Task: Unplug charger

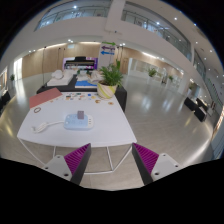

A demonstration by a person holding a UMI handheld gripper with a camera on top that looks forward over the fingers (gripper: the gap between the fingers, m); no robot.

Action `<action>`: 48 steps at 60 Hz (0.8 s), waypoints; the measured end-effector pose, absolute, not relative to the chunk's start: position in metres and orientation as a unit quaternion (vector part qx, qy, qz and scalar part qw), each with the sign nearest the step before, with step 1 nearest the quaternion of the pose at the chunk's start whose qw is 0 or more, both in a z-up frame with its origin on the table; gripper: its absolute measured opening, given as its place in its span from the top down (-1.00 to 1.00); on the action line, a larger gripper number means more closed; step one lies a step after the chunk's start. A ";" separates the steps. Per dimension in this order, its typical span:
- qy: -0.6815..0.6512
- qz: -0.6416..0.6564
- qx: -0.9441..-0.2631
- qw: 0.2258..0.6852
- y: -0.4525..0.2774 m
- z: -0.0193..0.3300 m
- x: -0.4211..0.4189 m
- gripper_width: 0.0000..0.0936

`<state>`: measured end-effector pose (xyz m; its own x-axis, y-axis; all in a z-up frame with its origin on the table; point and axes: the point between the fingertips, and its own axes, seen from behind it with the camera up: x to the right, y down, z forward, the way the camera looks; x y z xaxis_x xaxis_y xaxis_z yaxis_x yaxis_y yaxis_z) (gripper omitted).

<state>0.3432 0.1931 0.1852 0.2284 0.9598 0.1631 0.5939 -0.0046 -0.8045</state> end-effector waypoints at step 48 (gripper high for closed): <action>-0.601 0.345 -0.586 0.420 0.085 0.084 0.115 -0.83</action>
<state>0.1147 0.0847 0.0845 0.0394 0.9942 0.0997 0.4150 0.0745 -0.9068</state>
